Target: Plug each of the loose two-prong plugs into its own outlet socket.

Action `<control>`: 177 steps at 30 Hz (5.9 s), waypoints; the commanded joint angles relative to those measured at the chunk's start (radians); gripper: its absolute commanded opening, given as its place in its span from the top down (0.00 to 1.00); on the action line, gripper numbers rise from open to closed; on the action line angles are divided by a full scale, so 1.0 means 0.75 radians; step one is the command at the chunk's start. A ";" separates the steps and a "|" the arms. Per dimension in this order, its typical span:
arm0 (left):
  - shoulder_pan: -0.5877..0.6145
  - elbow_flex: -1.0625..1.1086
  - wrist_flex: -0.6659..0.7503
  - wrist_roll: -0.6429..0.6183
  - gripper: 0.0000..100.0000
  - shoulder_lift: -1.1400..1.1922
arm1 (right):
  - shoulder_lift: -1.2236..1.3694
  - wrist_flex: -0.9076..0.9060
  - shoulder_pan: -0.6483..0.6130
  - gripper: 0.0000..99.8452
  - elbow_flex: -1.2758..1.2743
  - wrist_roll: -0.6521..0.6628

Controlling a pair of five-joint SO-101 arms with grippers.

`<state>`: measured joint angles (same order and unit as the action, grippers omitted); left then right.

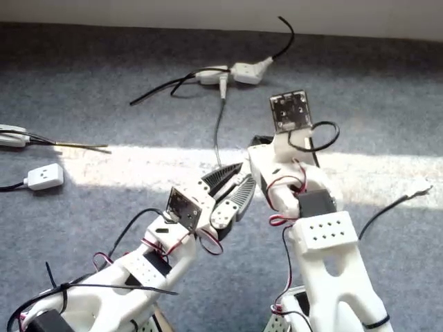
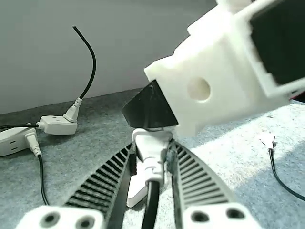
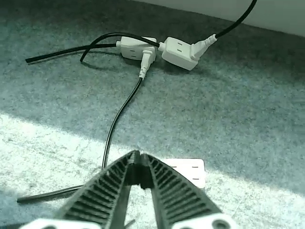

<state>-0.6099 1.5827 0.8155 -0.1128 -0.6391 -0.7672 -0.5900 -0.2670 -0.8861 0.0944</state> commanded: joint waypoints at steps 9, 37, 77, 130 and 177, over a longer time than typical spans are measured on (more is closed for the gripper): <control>0.028 -0.457 -0.086 0.010 0.99 0.588 | -0.304 -0.345 0.224 0.99 0.185 -0.018; 0.091 -2.247 -2.042 0.632 0.99 1.278 | 0.474 0.042 0.453 0.99 -0.093 -0.211; 0.058 -4.029 -3.290 0.814 0.99 2.313 | 0.715 0.134 0.455 0.99 0.011 -0.274; 0.007 -3.876 -3.290 0.767 0.99 2.298 | 0.709 0.130 0.461 0.99 0.017 -0.274; 0.152 -3.816 -3.292 0.718 0.99 2.298 | 0.715 0.132 0.463 0.99 0.021 -0.268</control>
<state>-0.5562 -1.2620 -1.6471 0.4227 1.0978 -0.2271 -0.5071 0.0690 -0.9168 -0.1005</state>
